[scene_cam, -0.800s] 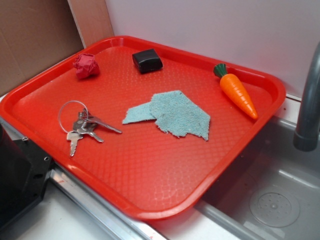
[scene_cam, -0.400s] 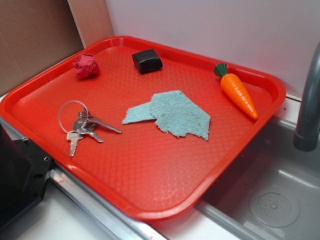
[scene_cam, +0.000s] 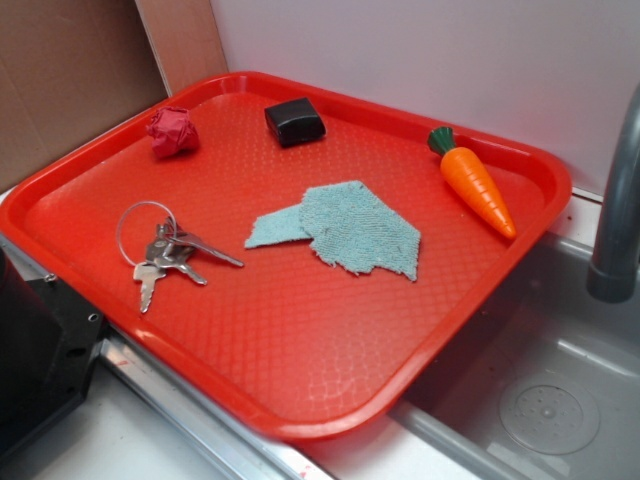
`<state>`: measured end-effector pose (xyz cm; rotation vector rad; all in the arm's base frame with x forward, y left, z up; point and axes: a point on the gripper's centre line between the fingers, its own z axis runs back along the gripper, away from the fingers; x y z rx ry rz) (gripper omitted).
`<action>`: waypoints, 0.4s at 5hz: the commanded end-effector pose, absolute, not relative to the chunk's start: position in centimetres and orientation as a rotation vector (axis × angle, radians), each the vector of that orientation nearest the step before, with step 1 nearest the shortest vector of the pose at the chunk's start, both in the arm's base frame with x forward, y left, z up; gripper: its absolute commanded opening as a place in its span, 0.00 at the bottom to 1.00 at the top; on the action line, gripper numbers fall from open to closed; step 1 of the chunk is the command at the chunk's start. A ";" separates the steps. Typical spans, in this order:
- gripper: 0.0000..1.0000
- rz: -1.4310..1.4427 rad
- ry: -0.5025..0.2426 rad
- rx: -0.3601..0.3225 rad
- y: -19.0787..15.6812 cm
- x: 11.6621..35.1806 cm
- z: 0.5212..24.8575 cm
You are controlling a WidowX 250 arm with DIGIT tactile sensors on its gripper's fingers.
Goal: Grab the carrot.
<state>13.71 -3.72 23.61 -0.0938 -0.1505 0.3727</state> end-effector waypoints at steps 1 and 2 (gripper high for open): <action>1.00 0.805 -0.177 -0.041 -6.9 19.9 19.9; 1.00 0.988 -0.216 0.011 -9.4 23.6 17.3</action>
